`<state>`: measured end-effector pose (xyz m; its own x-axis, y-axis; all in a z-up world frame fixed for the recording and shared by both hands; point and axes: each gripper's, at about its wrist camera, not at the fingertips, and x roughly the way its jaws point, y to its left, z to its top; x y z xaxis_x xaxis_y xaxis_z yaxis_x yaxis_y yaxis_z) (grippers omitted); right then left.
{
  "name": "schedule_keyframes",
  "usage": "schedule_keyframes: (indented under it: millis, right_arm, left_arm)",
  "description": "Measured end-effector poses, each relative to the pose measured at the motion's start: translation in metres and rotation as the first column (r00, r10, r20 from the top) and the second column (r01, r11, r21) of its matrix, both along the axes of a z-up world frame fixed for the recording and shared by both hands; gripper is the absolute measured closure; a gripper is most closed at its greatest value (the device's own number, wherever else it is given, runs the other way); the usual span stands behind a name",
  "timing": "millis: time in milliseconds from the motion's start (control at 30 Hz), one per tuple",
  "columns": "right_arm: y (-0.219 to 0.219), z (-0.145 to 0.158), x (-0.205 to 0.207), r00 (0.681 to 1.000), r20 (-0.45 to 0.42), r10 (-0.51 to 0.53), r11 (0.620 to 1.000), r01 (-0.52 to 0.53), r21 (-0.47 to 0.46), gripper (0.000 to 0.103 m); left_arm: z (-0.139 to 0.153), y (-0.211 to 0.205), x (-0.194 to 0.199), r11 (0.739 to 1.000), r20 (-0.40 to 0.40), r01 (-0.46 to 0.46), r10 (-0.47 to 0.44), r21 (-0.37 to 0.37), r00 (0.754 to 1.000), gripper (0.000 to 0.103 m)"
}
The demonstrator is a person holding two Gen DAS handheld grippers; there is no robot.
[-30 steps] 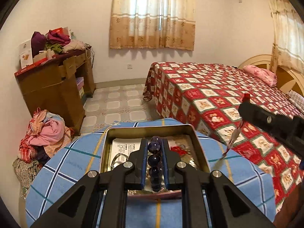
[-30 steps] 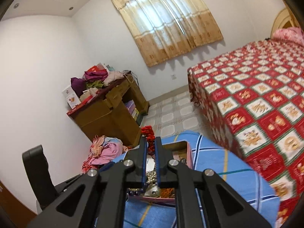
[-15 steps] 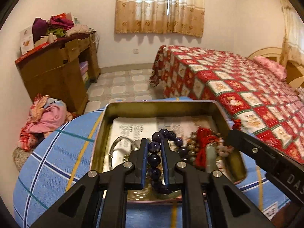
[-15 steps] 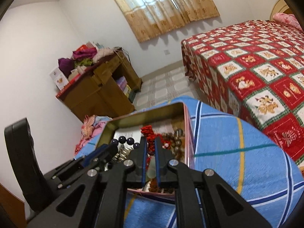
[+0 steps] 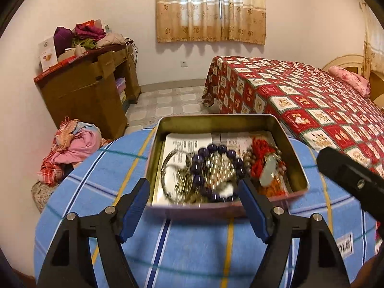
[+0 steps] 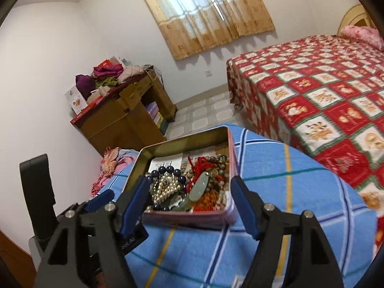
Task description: Organize jewelry
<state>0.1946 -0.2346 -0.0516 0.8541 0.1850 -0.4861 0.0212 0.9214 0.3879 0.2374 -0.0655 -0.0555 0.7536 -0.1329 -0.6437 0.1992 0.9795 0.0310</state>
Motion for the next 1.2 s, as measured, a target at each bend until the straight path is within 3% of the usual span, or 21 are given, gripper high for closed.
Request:
schedule_keyframes:
  millis: [267,500,733,900,1200]
  right_arm:
    - [0.017,0.025,-0.066,0.992,0.095,-0.085,0.988,0.096,-0.122,0.029]
    - [0.027,0.052,-0.108,0.971,0.211,-0.111,0.97,0.152,-0.189,0.02]
    - [0.036,0.073,-0.135,0.949,0.296,-0.11,0.962,0.177,-0.21,0.012]
    - [0.036,0.081,-0.148,0.937,0.329,-0.12,0.958,0.196,-0.21,0.008]
    - [0.03,0.085,-0.16,0.928,0.347,-0.134,0.961,0.207,-0.182,0.007]
  left_arm:
    - [0.022,0.011,-0.065,0.999,0.073,-0.04,0.039,0.013,0.997,0.027]
    - [0.048,0.028,-0.111,0.994,0.153,-0.091,0.098,-0.056,0.983,0.026]
    - [0.076,0.026,-0.145,0.991,0.258,-0.135,0.136,-0.022,0.957,0.024]
    - [0.093,0.028,-0.166,0.987,0.336,-0.157,0.158,-0.028,0.928,0.012]
    - [0.104,0.022,-0.18,0.988,0.353,-0.152,0.15,-0.022,0.924,0.011]
